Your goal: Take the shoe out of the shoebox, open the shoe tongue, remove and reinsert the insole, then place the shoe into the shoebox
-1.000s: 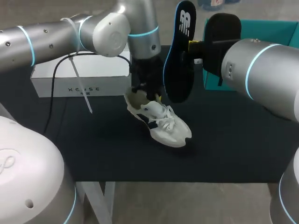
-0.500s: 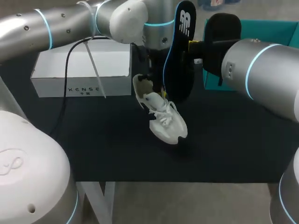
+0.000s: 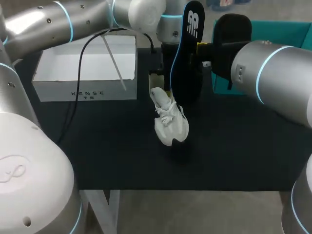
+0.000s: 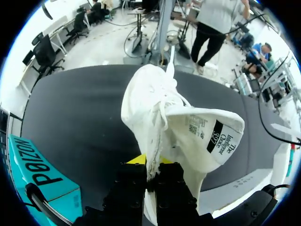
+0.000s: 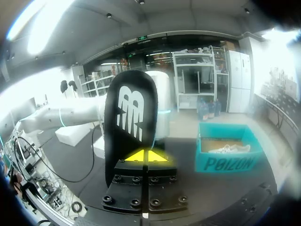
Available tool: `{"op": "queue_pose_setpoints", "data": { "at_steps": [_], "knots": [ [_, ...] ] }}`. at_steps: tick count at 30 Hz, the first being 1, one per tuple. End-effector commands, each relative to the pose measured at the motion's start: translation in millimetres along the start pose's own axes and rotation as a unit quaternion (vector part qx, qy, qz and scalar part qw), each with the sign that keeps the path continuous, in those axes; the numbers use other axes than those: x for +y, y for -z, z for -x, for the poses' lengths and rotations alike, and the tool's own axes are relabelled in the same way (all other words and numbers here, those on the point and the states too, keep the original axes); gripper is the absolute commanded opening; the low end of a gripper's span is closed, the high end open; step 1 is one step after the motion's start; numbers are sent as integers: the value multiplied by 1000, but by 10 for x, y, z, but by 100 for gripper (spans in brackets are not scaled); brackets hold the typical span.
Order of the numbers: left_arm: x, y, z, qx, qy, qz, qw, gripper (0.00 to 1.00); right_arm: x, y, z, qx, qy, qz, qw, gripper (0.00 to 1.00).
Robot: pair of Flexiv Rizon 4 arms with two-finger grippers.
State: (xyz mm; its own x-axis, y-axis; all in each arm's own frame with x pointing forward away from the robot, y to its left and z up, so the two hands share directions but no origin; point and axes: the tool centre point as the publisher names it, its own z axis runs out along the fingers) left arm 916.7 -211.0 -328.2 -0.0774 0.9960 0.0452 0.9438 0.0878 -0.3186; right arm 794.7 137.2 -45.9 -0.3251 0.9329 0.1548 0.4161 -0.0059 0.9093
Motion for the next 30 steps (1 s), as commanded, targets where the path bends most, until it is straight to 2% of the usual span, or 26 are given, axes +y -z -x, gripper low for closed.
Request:
{"op": "queue_pose_setpoints", "data": {
  "at_steps": [1, 5, 13, 17, 23, 30],
  "knots": [
    [49, -13, 63, 42, -24, 3, 999, 0, -6, 0, 7, 1, 0, 0, 1000, 0],
    [72, -81, 121, 50, -20, 8, 999, 0, -6, 0, 7, 1, 0, 0, 1000, 0],
    [49, -257, 171, 49, -9, -4, 999, 0, -6, 0, 7, 1, 0, 0, 1000, 0],
    [9, -312, 137, 58, -18, -10, 998, 0, -6, 0, 7, 1, 0, 0, 1000, 0],
    [-55, -265, -3, 68, -29, 1, 997, 0, -6, 0, 7, 1, 0, 0, 1000, 0],
    [21, -455, 16, 102, -37, 15, 994, 0, -6, 0, 7, 1, 0, 0, 1000, 0]
  ]
}}
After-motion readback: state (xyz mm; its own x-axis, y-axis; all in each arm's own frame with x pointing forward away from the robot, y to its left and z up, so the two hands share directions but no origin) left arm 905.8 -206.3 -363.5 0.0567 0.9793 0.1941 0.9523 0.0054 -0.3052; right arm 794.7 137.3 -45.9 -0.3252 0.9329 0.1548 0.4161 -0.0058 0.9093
